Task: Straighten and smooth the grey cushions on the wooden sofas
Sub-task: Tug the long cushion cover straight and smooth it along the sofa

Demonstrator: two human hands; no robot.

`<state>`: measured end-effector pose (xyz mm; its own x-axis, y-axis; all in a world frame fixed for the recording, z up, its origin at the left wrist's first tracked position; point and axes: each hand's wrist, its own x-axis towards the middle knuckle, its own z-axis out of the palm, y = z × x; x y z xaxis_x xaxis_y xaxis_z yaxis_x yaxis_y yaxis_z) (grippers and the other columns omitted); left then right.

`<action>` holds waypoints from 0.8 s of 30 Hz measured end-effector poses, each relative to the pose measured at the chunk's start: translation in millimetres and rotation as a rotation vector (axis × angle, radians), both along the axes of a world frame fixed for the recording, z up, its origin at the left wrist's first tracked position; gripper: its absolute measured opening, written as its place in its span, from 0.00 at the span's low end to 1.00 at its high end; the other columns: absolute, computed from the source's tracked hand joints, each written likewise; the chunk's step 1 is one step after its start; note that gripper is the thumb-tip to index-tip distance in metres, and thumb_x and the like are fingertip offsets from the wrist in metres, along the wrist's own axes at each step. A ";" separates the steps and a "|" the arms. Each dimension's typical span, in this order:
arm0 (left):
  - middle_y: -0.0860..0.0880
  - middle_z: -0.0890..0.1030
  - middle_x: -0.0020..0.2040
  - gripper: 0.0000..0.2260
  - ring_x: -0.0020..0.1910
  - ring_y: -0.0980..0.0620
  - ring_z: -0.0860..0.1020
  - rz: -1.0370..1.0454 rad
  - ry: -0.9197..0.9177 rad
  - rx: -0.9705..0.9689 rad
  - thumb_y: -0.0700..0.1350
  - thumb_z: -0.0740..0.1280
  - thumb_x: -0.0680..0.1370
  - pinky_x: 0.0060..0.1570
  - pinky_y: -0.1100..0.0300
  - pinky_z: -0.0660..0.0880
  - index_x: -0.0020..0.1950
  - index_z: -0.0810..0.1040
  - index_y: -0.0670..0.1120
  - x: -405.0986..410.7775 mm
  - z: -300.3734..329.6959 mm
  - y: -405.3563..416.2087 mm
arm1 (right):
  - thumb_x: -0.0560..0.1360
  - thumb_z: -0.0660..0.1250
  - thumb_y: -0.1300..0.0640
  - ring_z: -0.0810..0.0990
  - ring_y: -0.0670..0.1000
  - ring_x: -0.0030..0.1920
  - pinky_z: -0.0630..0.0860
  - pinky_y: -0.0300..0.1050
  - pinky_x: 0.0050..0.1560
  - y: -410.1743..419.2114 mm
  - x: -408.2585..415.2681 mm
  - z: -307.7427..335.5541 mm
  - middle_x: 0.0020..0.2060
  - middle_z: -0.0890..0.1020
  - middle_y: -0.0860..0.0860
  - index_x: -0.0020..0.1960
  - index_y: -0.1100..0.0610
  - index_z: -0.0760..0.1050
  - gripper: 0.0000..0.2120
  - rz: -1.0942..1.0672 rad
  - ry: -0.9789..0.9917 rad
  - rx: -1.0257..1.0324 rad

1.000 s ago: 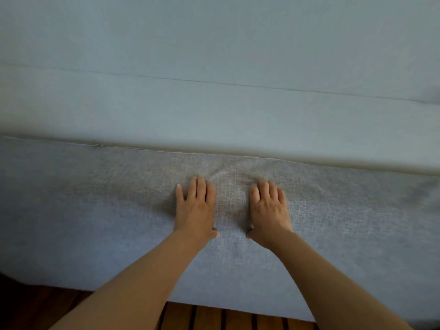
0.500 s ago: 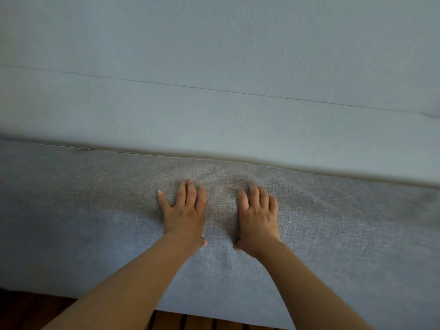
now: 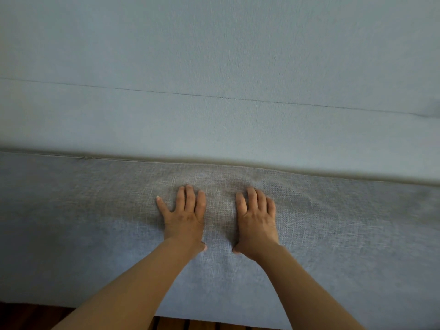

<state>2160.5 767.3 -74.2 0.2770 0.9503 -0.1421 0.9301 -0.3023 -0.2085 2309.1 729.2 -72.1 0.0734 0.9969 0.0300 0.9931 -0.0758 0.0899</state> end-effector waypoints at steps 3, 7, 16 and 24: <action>0.39 0.34 0.75 0.56 0.75 0.39 0.36 -0.008 -0.006 0.005 0.65 0.68 0.70 0.62 0.25 0.43 0.74 0.29 0.42 -1.3 -0.3 -0.7 | 0.63 0.76 0.41 0.42 0.61 0.74 0.40 0.57 0.73 -2.0 -2.0 1.6 0.73 0.44 0.58 0.75 0.55 0.40 0.57 -0.007 -0.016 0.000; 0.38 0.35 0.75 0.56 0.75 0.38 0.37 -0.042 -0.013 0.022 0.65 0.68 0.70 0.62 0.24 0.44 0.74 0.29 0.42 -4.4 -0.8 -3.8 | 0.63 0.76 0.40 0.43 0.60 0.74 0.41 0.56 0.73 -7.3 -6.2 3.1 0.73 0.45 0.57 0.75 0.55 0.41 0.57 -0.037 -0.040 0.001; 0.39 0.33 0.75 0.50 0.74 0.38 0.35 -0.133 -0.075 0.030 0.57 0.67 0.75 0.62 0.24 0.42 0.74 0.29 0.42 -15.5 -1.8 -11.9 | 0.65 0.74 0.41 0.42 0.59 0.75 0.40 0.59 0.74 -20.4 -18.5 7.3 0.74 0.45 0.57 0.76 0.55 0.40 0.55 -0.152 -0.080 -0.031; 0.46 0.31 0.76 0.45 0.75 0.43 0.35 -0.250 -0.059 0.054 0.50 0.65 0.78 0.66 0.31 0.38 0.74 0.28 0.49 -48.0 0.2 -18.4 | 0.67 0.70 0.36 0.40 0.62 0.75 0.39 0.63 0.72 -31.2 -40.7 2.9 0.75 0.43 0.60 0.76 0.59 0.39 0.55 -0.247 -0.039 -0.039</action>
